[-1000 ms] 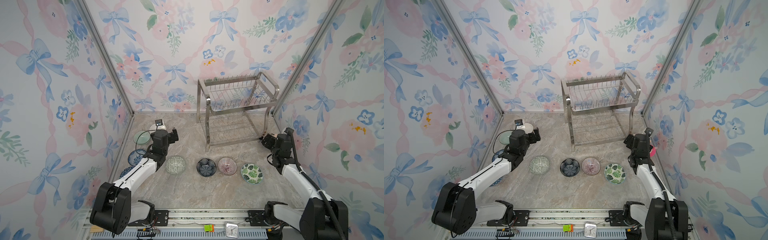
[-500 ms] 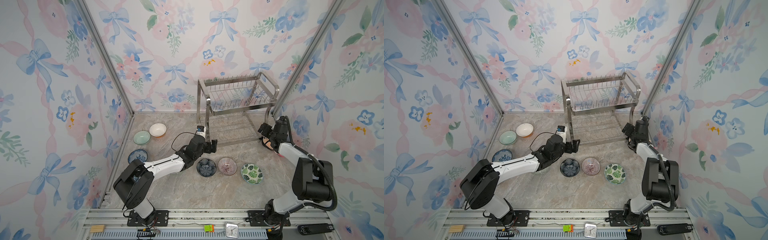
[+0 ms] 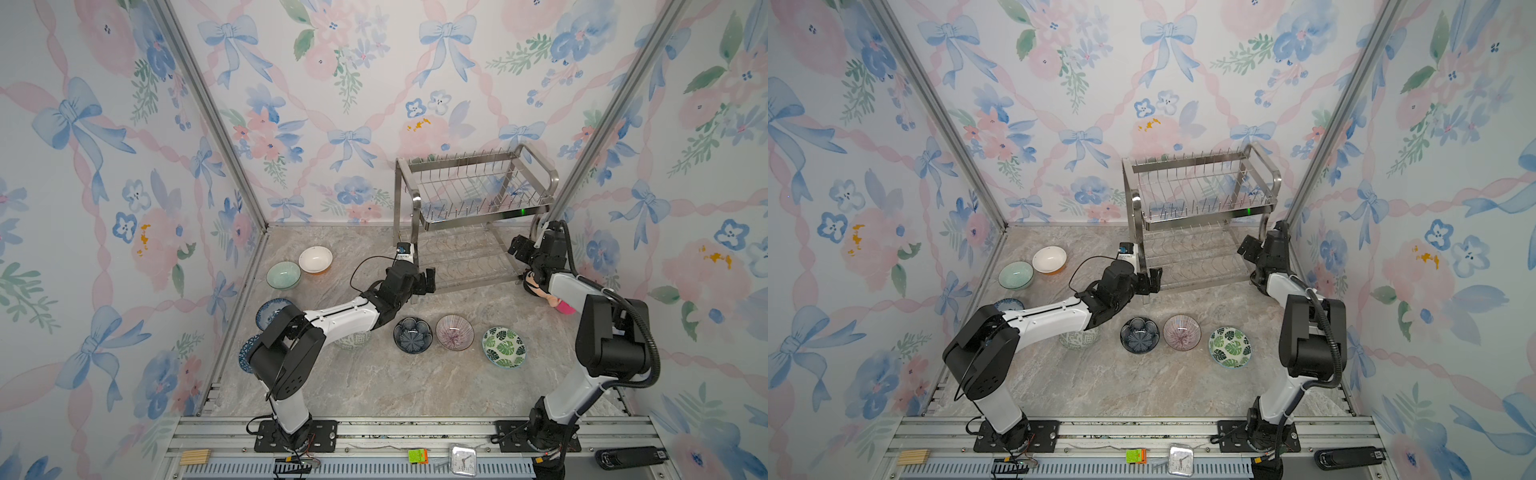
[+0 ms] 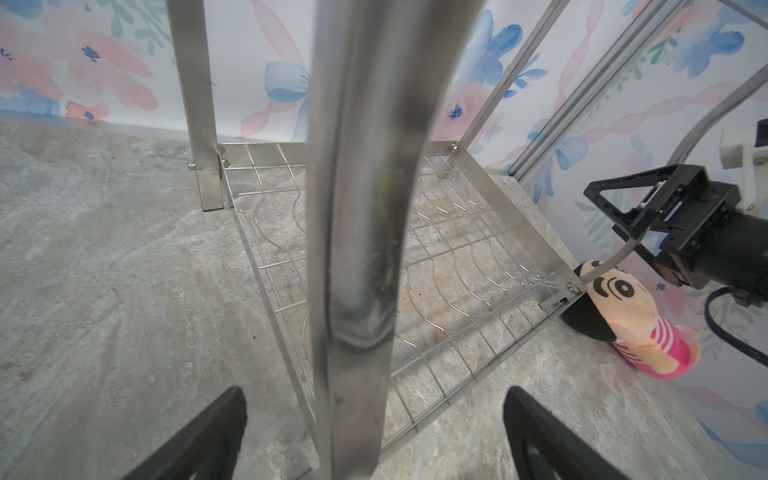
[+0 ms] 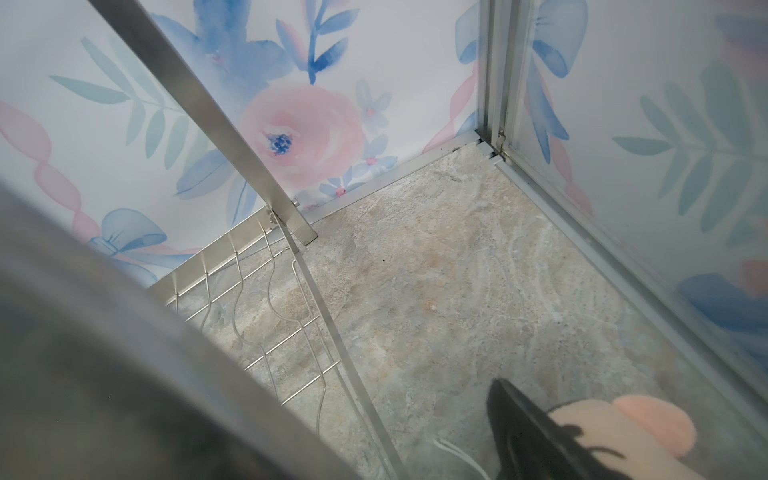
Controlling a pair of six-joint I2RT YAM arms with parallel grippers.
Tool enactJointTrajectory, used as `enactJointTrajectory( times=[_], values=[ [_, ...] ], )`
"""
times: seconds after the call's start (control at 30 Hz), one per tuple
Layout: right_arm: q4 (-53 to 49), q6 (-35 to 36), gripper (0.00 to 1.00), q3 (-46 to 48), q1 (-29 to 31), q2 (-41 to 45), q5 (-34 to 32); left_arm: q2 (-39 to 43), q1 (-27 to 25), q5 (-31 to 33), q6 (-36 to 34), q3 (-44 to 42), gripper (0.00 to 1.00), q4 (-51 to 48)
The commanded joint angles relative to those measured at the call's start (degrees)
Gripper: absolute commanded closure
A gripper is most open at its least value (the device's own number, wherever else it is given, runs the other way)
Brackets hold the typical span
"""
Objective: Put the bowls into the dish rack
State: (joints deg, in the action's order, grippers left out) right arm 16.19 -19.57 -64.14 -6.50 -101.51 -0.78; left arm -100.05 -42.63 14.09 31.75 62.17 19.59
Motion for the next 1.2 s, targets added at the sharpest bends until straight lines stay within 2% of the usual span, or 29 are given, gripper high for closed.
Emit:
enactJointTrajectory(
  times=[0.0, 0.1, 0.17, 0.27, 0.4, 0.6, 0.93, 1.0, 1.17],
  values=[
    [0.7, 1.9, 0.14, -1.4, 1.7, -0.1, 0.0, -1.6, 1.4, -0.6, 1.6, 1.9, 0.04, 0.7],
    [0.4, 3.0, 0.26, -1.0, 2.7, 0.7, -0.5, -2.3, 2.2, -1.3, 1.7, 2.7, 0.08, 0.2],
    [0.2, 4.6, 0.27, -1.1, 3.8, 0.9, -1.7, -2.1, 2.6, -1.2, 1.6, 2.8, 0.09, 0.0],
    [-0.9, 5.7, 0.38, -1.4, 5.1, 0.9, -2.1, -1.6, 3.1, -1.4, 1.3, 2.7, 0.1, -0.2],
    [-1.3, 6.1, 0.42, -0.3, 7.1, 2.1, -3.2, -1.2, 3.6, -1.0, 0.3, 3.0, 0.13, -1.3],
    [-1.6, 6.8, 0.44, 1.9, 9.6, 4.3, -4.6, 1.0, 5.5, -1.2, -0.5, 1.1, 0.19, -1.5],
    [-2.8, 6.6, 0.51, 3.8, 12.3, 8.3, -4.8, 4.9, 9.2, -1.0, -1.8, -2.9, 0.44, -1.8],
    [-3.3, 6.6, 0.54, 4.2, 12.8, 8.9, -4.9, 5.6, 9.2, -0.5, -2.5, -3.4, 0.44, -2.1],
    [-3.0, 6.5, 0.6, 6.1, 14.7, 10.8, -5.1, 7.0, 10.0, -0.3, -3.1, -4.9, 0.54, -2.4]
  ],
)
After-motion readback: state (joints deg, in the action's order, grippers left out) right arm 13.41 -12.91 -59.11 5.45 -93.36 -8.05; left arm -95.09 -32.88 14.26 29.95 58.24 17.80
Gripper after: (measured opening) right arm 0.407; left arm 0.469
